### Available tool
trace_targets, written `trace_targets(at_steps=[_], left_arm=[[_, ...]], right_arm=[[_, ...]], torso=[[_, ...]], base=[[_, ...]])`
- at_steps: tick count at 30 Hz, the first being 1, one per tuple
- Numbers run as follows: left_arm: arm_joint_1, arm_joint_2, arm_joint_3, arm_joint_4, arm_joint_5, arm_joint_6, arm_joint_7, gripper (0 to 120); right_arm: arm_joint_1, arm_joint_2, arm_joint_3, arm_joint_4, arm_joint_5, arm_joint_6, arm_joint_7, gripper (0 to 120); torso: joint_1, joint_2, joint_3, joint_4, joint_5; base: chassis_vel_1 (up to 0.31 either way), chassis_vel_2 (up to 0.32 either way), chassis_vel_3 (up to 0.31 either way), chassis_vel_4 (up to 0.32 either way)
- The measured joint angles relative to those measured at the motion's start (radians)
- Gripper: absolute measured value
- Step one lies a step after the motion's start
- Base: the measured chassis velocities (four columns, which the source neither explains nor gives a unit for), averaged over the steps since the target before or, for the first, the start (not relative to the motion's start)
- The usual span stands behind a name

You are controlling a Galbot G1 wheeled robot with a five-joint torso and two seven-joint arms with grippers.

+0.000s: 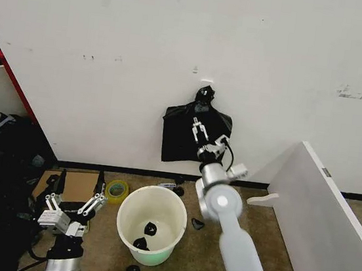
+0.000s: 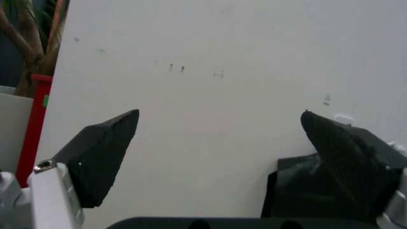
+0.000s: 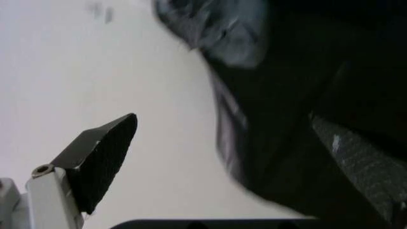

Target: Place the garbage bag over the trash bin.

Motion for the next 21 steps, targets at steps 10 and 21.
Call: trace_targets(at_steps=[10,21], left_arm=[[-0.007,0.028,-0.006,-0.024,-0.023,0.042,-0.029,100],[-0.049,0.035,-0.002,0.018,-0.042,0.060,-0.037,100]], right_arm=[[0.142,0.023,0.083,-0.219,-0.021,0.106,-0.107,77],[0.121,0.021,0.065,-0.191,-0.036,0.106,-0.127,54]], torso=[[0.000,0.000,0.000,0.0001,0.0001],[0.000,0.000,0.000,-0.0002,0.0000]], base=[[0.000,0.000,0.000,0.000],[0.000,0.000,0.000,0.000]])
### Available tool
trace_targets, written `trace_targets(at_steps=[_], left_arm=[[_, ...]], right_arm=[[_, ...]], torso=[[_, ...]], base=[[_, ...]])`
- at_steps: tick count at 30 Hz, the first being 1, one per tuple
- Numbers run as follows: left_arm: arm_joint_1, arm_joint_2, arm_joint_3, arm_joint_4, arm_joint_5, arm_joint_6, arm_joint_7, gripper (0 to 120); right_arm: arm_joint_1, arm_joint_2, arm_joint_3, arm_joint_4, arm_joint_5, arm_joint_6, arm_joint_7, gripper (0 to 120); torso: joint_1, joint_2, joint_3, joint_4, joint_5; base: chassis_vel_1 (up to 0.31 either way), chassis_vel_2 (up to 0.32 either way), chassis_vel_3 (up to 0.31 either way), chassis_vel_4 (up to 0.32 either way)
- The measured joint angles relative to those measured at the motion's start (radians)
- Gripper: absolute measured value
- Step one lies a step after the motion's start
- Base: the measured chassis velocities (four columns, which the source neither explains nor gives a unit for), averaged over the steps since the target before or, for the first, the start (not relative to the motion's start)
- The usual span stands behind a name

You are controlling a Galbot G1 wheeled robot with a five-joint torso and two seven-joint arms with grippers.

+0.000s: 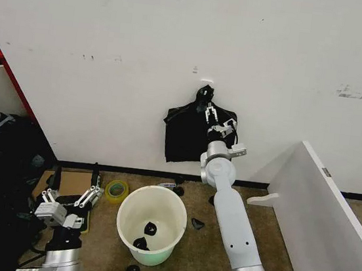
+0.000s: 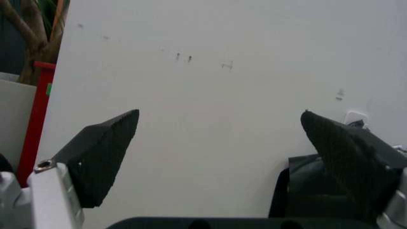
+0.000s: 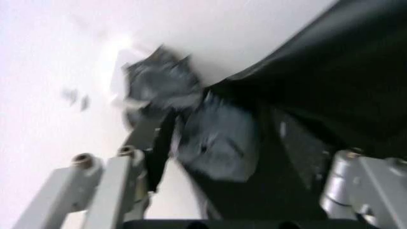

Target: Place the garbage bag over the trash bin.

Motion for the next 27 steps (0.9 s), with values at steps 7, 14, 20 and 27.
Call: trace_targets(at_steps=[7,14,20,27], left_arm=[[-0.010,0.003,0.001,0.023,-0.008,0.002,-0.001,100],[-0.006,0.006,0.000,0.034,-0.007,-0.001,-0.001,100],[0.002,0.013,-0.004,0.032,-0.004,-0.001,-0.001,100],[0.011,0.010,-0.004,0.027,0.007,-0.003,-0.002,100]], right_arm=[[-0.038,-0.001,-0.024,0.021,-0.029,-0.004,-0.023,26],[-0.009,-0.001,-0.019,0.001,-0.034,-0.003,-0.026,5],[-0.018,-0.001,-0.022,0.023,-0.032,-0.003,-0.029,0],[-0.026,-0.001,-0.026,0.014,-0.046,0.003,-0.037,0]], torso=[[0.000,0.000,0.000,0.0001,0.0000],[0.000,0.000,0.000,0.0002,0.0000],[0.000,0.000,0.000,0.0001,0.0001],[0.000,0.000,0.000,0.0001,0.0000]], base=[[0.000,0.000,0.000,0.000],[0.000,0.000,0.000,0.000],[0.000,0.000,0.000,0.000],[0.000,0.000,0.000,0.000]])
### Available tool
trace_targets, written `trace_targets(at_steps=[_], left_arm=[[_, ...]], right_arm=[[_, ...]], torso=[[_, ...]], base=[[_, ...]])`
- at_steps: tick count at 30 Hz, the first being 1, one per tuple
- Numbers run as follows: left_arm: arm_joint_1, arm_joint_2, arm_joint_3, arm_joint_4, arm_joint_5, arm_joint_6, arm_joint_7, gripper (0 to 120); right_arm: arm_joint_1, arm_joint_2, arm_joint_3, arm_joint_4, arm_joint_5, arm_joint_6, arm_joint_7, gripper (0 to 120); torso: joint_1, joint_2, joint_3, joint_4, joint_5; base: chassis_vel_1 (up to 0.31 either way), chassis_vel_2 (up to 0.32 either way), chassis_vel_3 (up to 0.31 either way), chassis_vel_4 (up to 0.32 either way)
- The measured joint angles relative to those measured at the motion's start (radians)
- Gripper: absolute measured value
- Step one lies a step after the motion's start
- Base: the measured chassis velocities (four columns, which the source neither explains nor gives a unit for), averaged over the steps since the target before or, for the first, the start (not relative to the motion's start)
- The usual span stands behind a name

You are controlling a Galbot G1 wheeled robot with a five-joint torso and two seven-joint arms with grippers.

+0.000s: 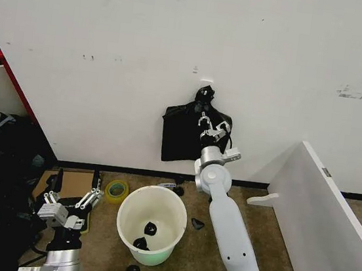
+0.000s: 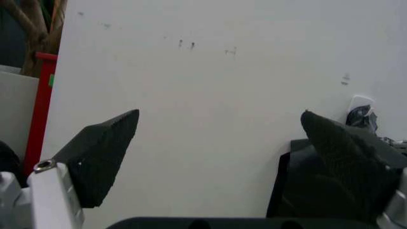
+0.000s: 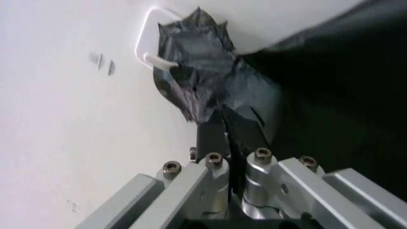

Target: Place the garbage bag over the trash bin.

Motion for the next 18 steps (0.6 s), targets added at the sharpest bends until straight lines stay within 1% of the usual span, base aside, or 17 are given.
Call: trace_targets(at_steps=[3,5,6,8,9,10,13,15,17,18], left_arm=[[0.000,-0.002,0.001,0.004,0.005,0.000,-0.001,100],[-0.001,-0.003,0.002,0.007,0.006,0.000,-0.002,100],[-0.002,-0.004,0.002,0.012,0.007,0.000,-0.002,100],[-0.005,-0.004,0.002,0.017,0.007,-0.001,-0.002,100],[-0.005,-0.004,0.002,0.017,0.007,-0.001,-0.002,100],[-0.008,-0.003,0.002,0.022,0.007,-0.001,-0.003,100],[-0.014,-0.003,0.001,0.029,0.007,-0.001,-0.003,100],[-0.019,-0.004,0.002,0.034,0.007,0.000,-0.004,100],[-0.021,-0.005,0.003,0.036,0.007,0.000,-0.004,100],[-0.022,-0.005,0.003,0.038,0.007,0.000,-0.004,100]], right_arm=[[-0.013,0.000,-0.003,0.003,0.000,0.000,-0.001,0],[-0.015,0.000,-0.001,-0.002,0.005,0.000,-0.002,4],[-0.010,0.000,0.003,-0.013,0.014,-0.001,-0.002,10],[0.000,0.000,0.008,-0.027,0.022,-0.001,-0.004,15],[0.000,0.000,0.008,-0.027,0.022,-0.001,-0.004,15],[0.011,0.000,0.012,-0.040,0.028,-0.001,-0.008,23],[0.024,0.000,0.017,-0.054,0.033,-0.001,-0.018,31],[0.028,0.000,0.019,-0.064,0.035,0.000,-0.030,43],[0.029,0.000,0.020,-0.066,0.036,0.001,-0.035,45],[0.029,0.000,0.020,-0.070,0.036,0.002,-0.041,50]], torso=[[0.000,0.000,0.000,0.0000,0.0000],[0.000,0.000,0.000,0.0000,0.0000],[0.000,0.000,0.000,0.0000,0.0001],[0.000,0.000,0.000,0.0000,0.0000],[0.000,0.000,0.000,0.0000,0.0000],[0.000,0.000,0.000,0.0000,0.0000],[0.000,0.000,0.000,0.0000,0.0000],[0.000,0.000,0.000,0.0000,0.0000],[0.000,0.000,0.000,0.0000,0.0000],[0.000,0.000,0.000,0.0000,0.0000]], base=[[0.000,0.000,0.000,0.000],[0.000,0.000,0.000,0.000],[0.000,0.000,0.000,0.000],[0.000,0.000,0.000,0.000],[0.000,0.000,0.000,0.000],[0.000,0.000,0.000,0.000],[0.000,0.000,0.000,0.000],[0.000,0.000,0.000,0.000],[0.000,0.000,0.000,0.000],[0.000,0.000,0.000,0.000]])
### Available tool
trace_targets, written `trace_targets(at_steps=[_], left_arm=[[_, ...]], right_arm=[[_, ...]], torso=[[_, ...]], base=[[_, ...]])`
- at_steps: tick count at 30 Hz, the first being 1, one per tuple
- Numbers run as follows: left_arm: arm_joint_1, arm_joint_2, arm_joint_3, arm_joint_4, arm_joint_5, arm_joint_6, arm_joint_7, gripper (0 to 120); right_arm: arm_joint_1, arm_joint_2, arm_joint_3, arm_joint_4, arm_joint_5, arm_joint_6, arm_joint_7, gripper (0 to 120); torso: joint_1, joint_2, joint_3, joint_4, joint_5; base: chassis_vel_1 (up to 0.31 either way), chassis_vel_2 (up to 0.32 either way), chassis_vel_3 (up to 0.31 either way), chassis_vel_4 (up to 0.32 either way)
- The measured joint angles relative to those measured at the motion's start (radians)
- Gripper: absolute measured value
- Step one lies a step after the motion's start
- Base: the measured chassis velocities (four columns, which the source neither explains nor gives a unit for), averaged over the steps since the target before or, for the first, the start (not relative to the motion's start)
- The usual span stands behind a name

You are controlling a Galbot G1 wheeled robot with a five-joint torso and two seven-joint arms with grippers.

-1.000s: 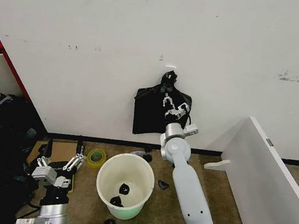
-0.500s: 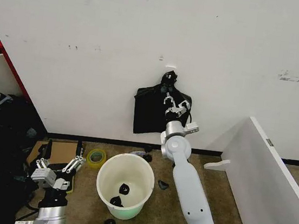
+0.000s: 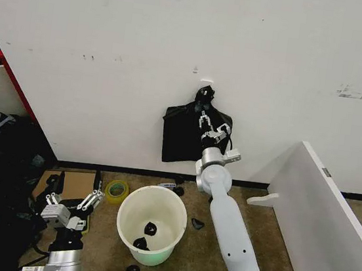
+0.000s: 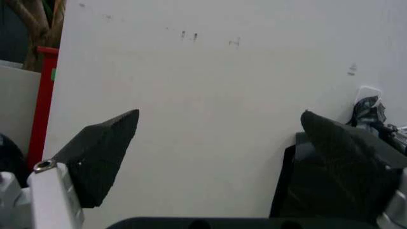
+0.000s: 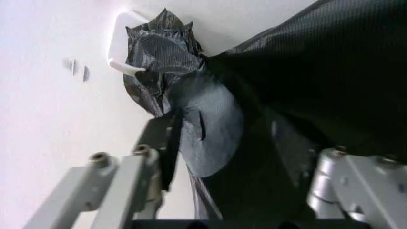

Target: Place the garbage bag over the trash bin.

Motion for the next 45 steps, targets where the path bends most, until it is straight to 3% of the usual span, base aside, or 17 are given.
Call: trace_targets(at_steps=[3,4,5,23,31,33,38,45], left_arm=[[-0.002,-0.001,0.000,0.005,0.000,0.000,0.000,100],[-0.002,-0.001,0.001,0.008,0.000,0.000,-0.001,100],[-0.002,-0.002,0.001,0.009,0.000,0.000,-0.001,100],[-0.009,-0.010,-0.001,0.024,0.003,-0.002,-0.011,100],[-0.017,-0.011,0.004,0.034,0.009,-0.002,-0.012,100],[-0.020,-0.011,0.005,0.037,0.010,-0.002,-0.012,100],[-0.025,-0.014,0.010,0.049,0.018,-0.003,-0.012,100],[-0.026,-0.019,0.013,0.053,0.026,-0.007,-0.012,100]], right_arm=[[0.000,0.000,0.001,-0.006,0.000,0.002,-0.013,58],[0.001,0.000,0.001,-0.009,0.000,0.003,-0.020,66],[0.001,0.000,0.001,-0.010,0.000,0.003,-0.022,65],[-0.030,0.000,-0.010,0.014,-0.007,0.021,-0.066,0],[-0.136,-0.003,-0.087,0.081,-0.052,0.038,-0.073,0],[-0.181,-0.034,-0.129,0.103,-0.100,0.043,-0.074,0],[-0.287,-0.157,-0.215,0.179,-0.186,0.049,-0.090,0],[-0.361,-0.250,-0.245,0.222,-0.304,0.061,-0.084,0]], torso=[[0.000,0.000,0.000,0.0000,0.0000],[0.000,0.000,0.000,0.0000,0.0000],[0.000,0.000,0.000,0.0000,0.0000],[0.000,0.000,0.000,0.0000,0.0000],[0.000,0.000,0.000,0.0001,0.0002],[0.000,0.000,0.000,0.0008,0.0002],[0.000,0.000,0.000,-0.0005,0.0000],[0.000,0.000,0.000,0.0000,0.0002]], base=[[0.000,0.000,0.000,0.000],[0.000,0.000,0.000,0.000],[0.000,0.000,0.000,0.000],[0.000,0.000,0.000,0.000],[0.000,0.000,0.000,0.000],[0.000,0.000,0.000,0.000],[0.000,0.000,0.000,0.000],[0.000,0.000,0.000,0.000]])
